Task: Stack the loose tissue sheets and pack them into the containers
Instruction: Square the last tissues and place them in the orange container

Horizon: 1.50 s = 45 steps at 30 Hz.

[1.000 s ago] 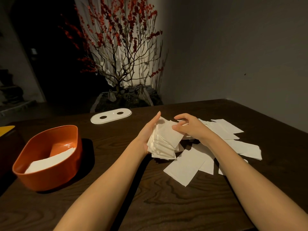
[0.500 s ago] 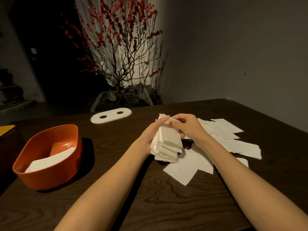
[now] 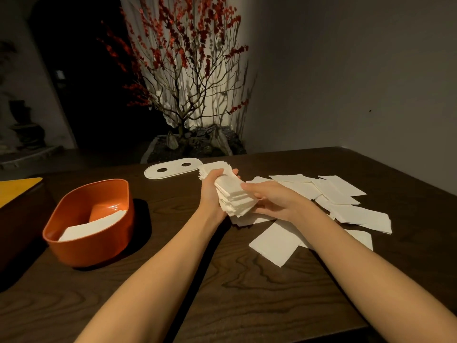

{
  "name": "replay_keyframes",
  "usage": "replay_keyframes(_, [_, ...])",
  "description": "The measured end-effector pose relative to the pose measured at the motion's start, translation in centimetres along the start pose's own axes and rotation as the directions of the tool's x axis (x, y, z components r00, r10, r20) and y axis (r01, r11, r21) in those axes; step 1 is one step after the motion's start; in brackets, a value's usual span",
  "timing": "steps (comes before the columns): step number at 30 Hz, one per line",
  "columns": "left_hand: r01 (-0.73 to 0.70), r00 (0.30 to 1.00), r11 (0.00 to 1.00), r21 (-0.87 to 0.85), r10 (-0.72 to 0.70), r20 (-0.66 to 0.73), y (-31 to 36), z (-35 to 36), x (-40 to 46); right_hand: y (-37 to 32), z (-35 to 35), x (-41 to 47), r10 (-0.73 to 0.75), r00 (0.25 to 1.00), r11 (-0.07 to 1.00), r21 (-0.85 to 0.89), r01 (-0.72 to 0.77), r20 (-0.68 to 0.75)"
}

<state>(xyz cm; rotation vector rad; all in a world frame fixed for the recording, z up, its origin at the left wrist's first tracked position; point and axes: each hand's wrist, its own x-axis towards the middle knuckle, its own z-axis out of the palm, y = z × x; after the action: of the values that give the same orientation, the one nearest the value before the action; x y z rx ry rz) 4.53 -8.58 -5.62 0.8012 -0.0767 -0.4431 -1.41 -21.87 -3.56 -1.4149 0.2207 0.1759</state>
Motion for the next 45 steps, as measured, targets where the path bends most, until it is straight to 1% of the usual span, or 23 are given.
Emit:
replay_keyframes(2, [-0.009, 1.000, 0.998, 0.068, 0.010, -0.012, 0.1, -0.5, -0.6, 0.1, 0.9, -0.2, 0.043, 0.999, 0.997, 0.059, -0.041, -0.019])
replay_keyframes(4, [-0.053, 0.998, 0.991, 0.126, 0.056, -0.026, 0.4, -1.7, -1.3, 0.4, 2.2, -0.2, 0.100, 0.995, 0.990, 0.102, -0.101, 0.022])
replay_keyframes(6, [-0.098, 0.993, 0.984, 0.148, 0.106, -0.047, 0.9, -2.8, -1.7, 0.8, 3.3, 0.1, 0.124, 0.991, 0.971, 0.203, -0.130, 0.043])
replay_keyframes(9, [-0.162, 0.985, 0.966, 0.203, 0.169, -0.020, 1.7, -4.4, -2.8, 1.5, 5.1, 0.3, 0.117, 0.993, 0.925, 0.362, -0.117, 0.023])
replay_keyframes(10, [-0.169, 0.984, 0.958, 0.232, 0.178, -0.020, 2.0, -4.6, -3.2, 1.8, 5.6, 0.3, 0.112, 0.993, 0.911, 0.396, -0.112, 0.022])
replay_keyframes(12, [-0.192, 0.977, 0.933, 0.303, 0.211, -0.028, 2.5, -5.3, -3.8, 2.3, 6.3, 0.6, 0.091, 0.996, 0.909, 0.409, -0.086, 0.007])
replay_keyframes(15, [-0.231, 0.958, 0.847, 0.478, 0.283, -0.039, 3.6, -6.6, -4.3, 3.1, 7.1, 1.1, 0.002, 0.999, 0.942, 0.335, 0.011, -0.037])
replay_keyframes(17, [-0.227, 0.952, 0.757, 0.612, 0.305, -0.024, 4.0, -7.4, -4.2, 3.4, 6.9, 1.5, -0.105, 0.990, 0.962, 0.241, 0.125, -0.092])
replay_keyframes(19, [-0.239, 0.947, 0.649, 0.722, 0.322, 0.024, 4.1, -7.6, -4.4, 3.4, 6.4, 1.5, -0.216, 0.965, 0.967, 0.107, 0.233, -0.149])
replay_keyframes(21, [-0.273, 0.939, 0.573, 0.773, 0.334, 0.084, 4.0, -7.6, -4.4, 3.4, 5.6, 1.5, -0.319, 0.932, 0.948, -0.065, 0.312, -0.173])
replay_keyframes(23, [-0.298, 0.933, 0.552, 0.779, 0.341, 0.115, 3.6, -7.5, -4.4, 3.3, 5.0, 1.3, -0.365, 0.919, 0.926, -0.159, 0.342, -0.148])
replay_keyframes(25, [-0.297, 0.931, 0.537, 0.789, 0.346, 0.115, 3.4, -7.6, -4.2, 3.1, 4.8, 1.4, -0.354, 0.926, 0.929, -0.159, 0.333, -0.128])
replay_keyframes(27, [-0.275, 0.938, 0.542, 0.794, 0.331, 0.099, 3.3, -7.5, -4.3, 3.0, 5.1, 1.4, -0.347, 0.930, 0.934, -0.138, 0.331, -0.118])
replay_keyframes(29, [-0.261, 0.948, 0.579, 0.772, 0.304, 0.092, 3.0, -7.2, -4.3, 3.1, 5.5, 1.7, -0.306, 0.947, 0.943, -0.169, 0.287, -0.100])
replay_keyframes(31, [-0.265, 0.950, 0.573, 0.775, 0.291, 0.109, 2.4, -6.8, -4.1, 3.3, 5.8, 1.9, -0.260, 0.961, 0.945, -0.230, 0.233, -0.097])
replay_keyframes(32, [-0.268, 0.949, 0.560, 0.783, 0.291, 0.117, 2.2, -6.6, -4.1, 3.4, 6.1, 2.0, -0.278, 0.953, 0.936, -0.256, 0.240, -0.121])
replay_keyframes(34, [-0.269, 0.948, 0.537, 0.800, 0.294, 0.121, 2.3, -6.5, -3.9, 3.5, 6.0, 2.6, -0.348, 0.907, 0.917, -0.287, 0.278, -0.235])
replay_keyframes(36, [-0.274, 0.945, 0.497, 0.824, 0.300, 0.133, 2.7, -6.7, -4.0, 3.6, 5.7, 3.1, -0.379, 0.866, 0.921, -0.230, 0.316, -0.327])
replay_keyframes(38, [-0.287, 0.940, 0.435, 0.853, 0.300, 0.163, 3.2, -6.9, -4.1, 3.5, 5.7, 3.1, -0.377, 0.857, 0.925, -0.184, 0.332, -0.352])
replay_keyframes(42, [-0.297, 0.943, 0.361, 0.884, 0.256, 0.212, 3.5, -6.8, -4.1, 3.5, 6.0, 3.1, -0.344, 0.877, 0.938, -0.173, 0.301, -0.337])
replay_keyframes(45, [-0.301, 0.943, 0.358, 0.884, 0.252, 0.219, 3.2, -6.5, -3.9, 3.4, 6.0, 3.3, -0.334, 0.848, 0.943, -0.159, 0.294, -0.411])
